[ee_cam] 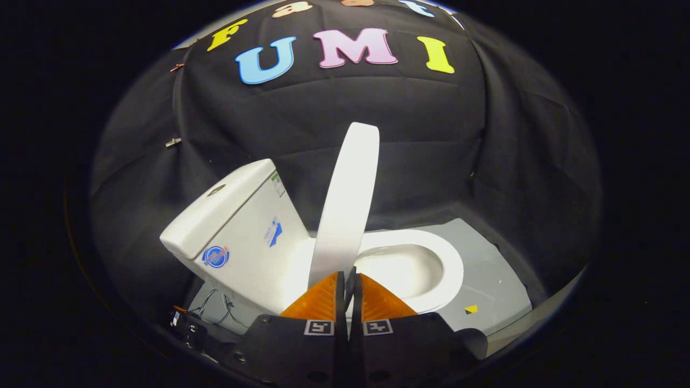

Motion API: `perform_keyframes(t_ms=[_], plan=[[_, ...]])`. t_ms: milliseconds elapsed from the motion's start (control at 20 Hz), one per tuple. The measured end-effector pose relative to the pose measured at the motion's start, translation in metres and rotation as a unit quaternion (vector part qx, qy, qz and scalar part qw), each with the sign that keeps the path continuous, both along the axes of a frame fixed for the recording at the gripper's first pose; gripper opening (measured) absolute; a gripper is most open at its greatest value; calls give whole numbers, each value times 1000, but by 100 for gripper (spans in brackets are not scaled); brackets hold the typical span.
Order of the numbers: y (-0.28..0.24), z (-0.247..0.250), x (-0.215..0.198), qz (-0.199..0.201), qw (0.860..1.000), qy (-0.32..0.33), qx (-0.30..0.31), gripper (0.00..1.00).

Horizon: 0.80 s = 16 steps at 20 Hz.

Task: Open the toilet lid.

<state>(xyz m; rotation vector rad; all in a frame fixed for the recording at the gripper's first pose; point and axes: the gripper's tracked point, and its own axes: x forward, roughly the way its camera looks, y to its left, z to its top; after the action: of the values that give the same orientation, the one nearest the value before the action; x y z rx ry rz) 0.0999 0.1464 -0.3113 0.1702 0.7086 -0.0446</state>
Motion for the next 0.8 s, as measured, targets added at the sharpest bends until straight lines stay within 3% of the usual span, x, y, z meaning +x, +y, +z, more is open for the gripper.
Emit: perform_keyframes(t_ms=[800], plan=[[106,16,17,95,994,-37,-34,5]])
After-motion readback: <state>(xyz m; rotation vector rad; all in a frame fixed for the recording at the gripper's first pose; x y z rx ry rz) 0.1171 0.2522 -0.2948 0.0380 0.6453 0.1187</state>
